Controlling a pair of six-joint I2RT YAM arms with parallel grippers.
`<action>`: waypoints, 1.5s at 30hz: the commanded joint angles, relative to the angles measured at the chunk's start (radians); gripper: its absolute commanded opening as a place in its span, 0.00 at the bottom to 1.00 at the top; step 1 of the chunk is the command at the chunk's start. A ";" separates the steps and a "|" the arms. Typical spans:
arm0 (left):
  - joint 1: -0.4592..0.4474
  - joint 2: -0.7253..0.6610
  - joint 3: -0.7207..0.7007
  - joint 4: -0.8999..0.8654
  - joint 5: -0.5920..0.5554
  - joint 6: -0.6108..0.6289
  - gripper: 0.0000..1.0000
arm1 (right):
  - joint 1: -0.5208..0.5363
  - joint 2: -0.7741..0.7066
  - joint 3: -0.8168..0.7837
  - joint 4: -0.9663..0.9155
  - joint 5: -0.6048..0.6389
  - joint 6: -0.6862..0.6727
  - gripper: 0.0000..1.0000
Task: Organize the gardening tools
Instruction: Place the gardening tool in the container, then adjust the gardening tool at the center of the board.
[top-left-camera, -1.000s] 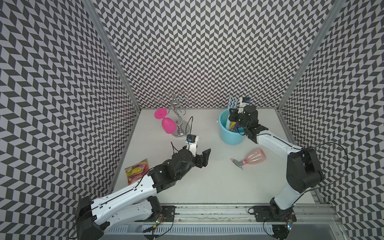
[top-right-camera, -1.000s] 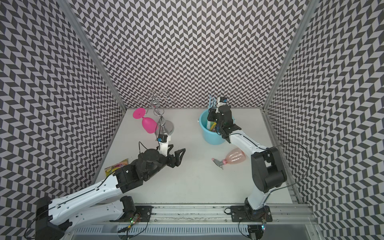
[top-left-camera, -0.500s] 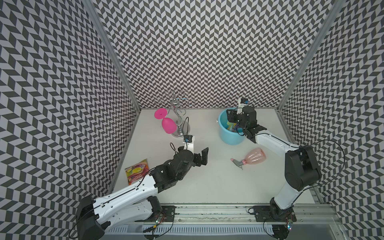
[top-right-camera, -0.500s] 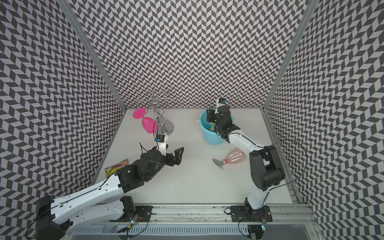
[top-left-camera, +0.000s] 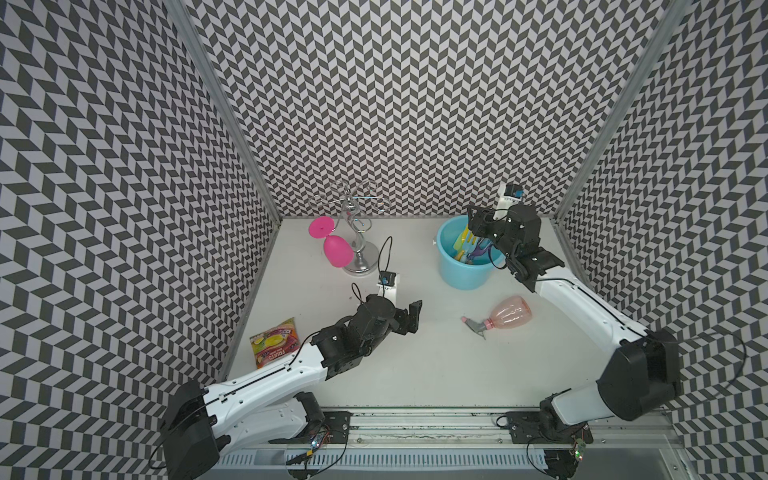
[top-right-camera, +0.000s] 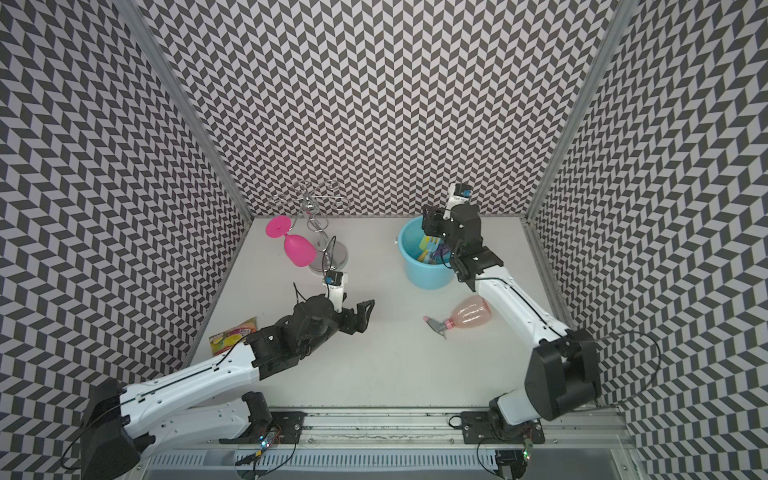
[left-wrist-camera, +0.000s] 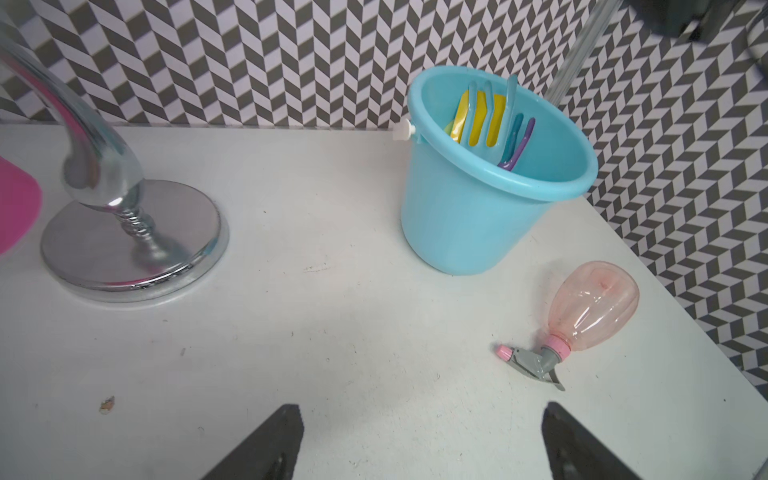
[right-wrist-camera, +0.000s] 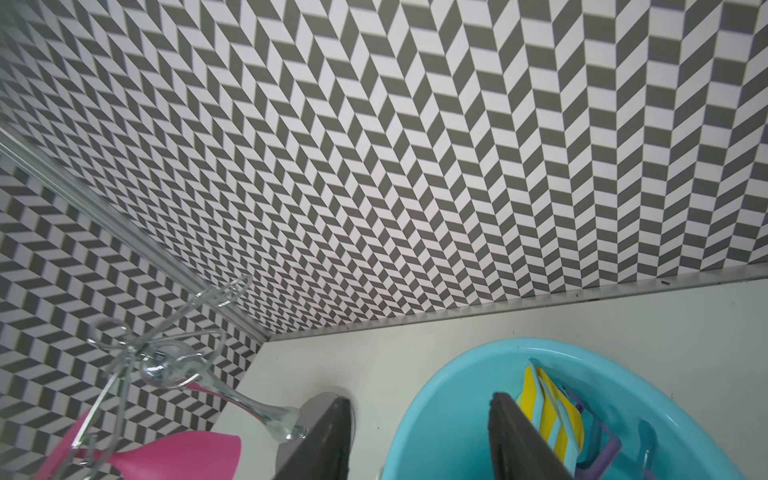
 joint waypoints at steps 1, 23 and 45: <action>0.003 0.037 0.054 0.038 0.072 0.030 0.91 | -0.003 -0.098 -0.065 -0.092 0.079 0.028 0.60; -0.067 0.505 0.279 0.132 0.367 0.238 0.79 | -0.123 -0.615 -0.480 -0.352 0.080 0.095 0.74; -0.120 1.012 0.699 0.087 0.486 0.437 0.84 | -0.181 -0.779 -0.488 -0.459 0.039 0.081 0.76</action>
